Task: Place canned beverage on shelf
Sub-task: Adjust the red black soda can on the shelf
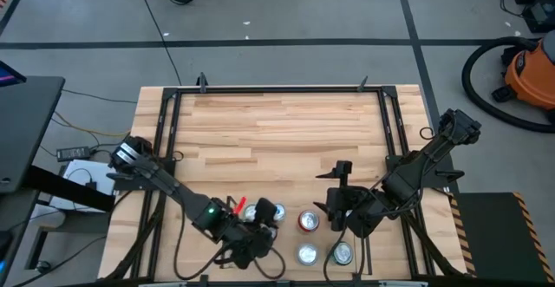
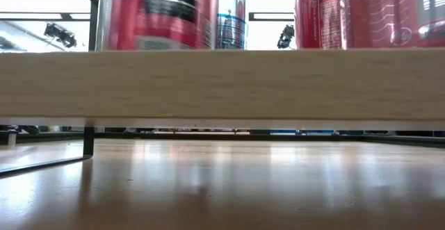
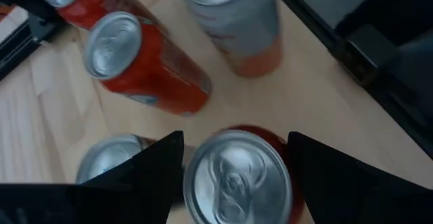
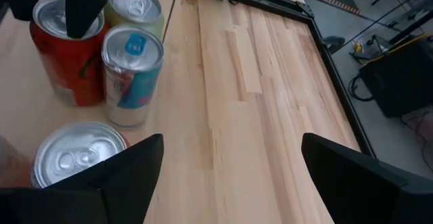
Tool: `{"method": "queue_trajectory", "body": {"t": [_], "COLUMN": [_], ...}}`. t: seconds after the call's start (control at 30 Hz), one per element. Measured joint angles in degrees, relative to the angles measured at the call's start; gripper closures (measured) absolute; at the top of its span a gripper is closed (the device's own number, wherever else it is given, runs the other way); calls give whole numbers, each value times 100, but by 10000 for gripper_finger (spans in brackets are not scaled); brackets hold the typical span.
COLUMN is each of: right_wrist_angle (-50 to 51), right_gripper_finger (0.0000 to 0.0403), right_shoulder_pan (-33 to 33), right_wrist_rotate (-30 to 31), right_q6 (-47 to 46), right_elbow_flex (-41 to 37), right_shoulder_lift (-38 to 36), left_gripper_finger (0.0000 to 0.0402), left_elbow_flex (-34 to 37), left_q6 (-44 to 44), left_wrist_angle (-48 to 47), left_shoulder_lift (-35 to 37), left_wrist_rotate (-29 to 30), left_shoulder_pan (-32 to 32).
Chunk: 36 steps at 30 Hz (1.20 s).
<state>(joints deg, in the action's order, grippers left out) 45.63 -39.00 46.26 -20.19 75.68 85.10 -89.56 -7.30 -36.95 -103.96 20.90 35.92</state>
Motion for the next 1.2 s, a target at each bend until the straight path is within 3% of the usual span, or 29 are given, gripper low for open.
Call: {"method": "queue_trajectory", "body": {"t": [0.5,0.63,0.77,0.87,1.2], "right_wrist_angle": [731,746,623,591,406], "right_gripper_finger": [41,41,41,41,41], "right_shoulder_pan": [-618,-699,-715,-710,-715], "right_wrist_rotate": [726,807,820,828,964], "right_q6": [-709,-859,-904,-1008,-1087], "right_elbow_flex": [0,-3,-131,-270,-350], "right_shoulder_lift": [2,2,2,2,2], "left_gripper_finger": [128,128,128,128,128], "left_elbow_flex": [-3,-301,-903,-1259,-1279], "left_q6": [-447,-285,279,587,501], "left_wrist_angle": [729,732,179,-452,-1570], "left_shoulder_lift": [-122,-122,-120,-116,-291], "left_wrist_rotate": [-266,-267,-257,263,966], "left_shoulder_pan": [-157,-54,53,98,81]}}
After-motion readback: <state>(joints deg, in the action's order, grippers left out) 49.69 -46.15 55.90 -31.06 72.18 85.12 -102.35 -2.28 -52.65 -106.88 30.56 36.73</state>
